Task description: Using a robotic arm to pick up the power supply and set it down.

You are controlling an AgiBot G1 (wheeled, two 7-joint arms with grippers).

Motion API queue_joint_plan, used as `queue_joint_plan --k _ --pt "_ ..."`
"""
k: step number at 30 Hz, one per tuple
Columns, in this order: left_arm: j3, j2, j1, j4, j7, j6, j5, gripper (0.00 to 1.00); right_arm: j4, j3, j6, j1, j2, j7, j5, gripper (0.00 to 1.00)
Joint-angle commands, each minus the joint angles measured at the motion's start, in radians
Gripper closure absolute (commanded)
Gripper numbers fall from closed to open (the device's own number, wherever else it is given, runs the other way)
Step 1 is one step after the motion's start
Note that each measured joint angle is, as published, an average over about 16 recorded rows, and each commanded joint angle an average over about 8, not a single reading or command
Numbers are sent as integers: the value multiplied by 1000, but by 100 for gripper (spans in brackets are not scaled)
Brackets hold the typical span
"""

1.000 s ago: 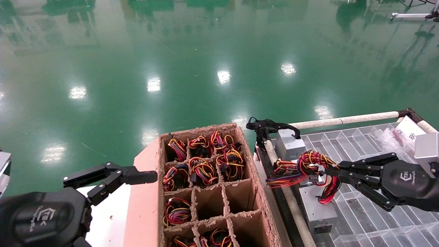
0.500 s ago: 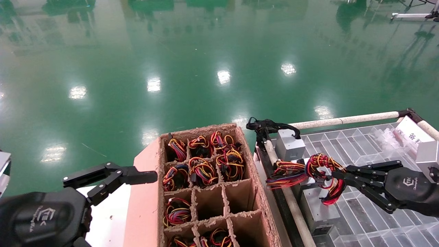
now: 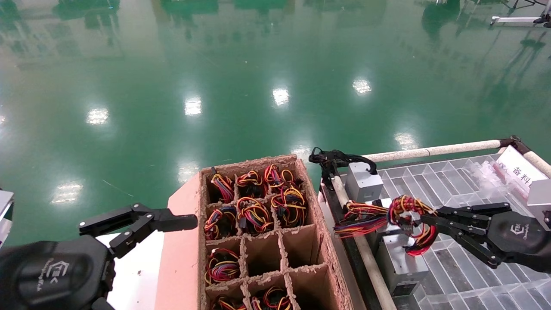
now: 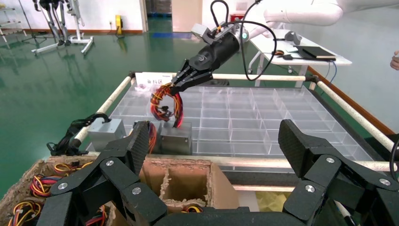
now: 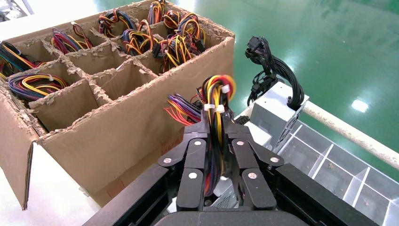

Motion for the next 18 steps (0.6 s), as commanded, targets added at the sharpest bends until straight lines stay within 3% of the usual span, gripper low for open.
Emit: queue_joint_plan --k 1,18 --pt "0 0 0 0 0 0 0 0 2 0 0 0 0 1 0 0" --pt "0 0 0 0 0 0 0 0 16 1 0 -3 2 7 1 0"
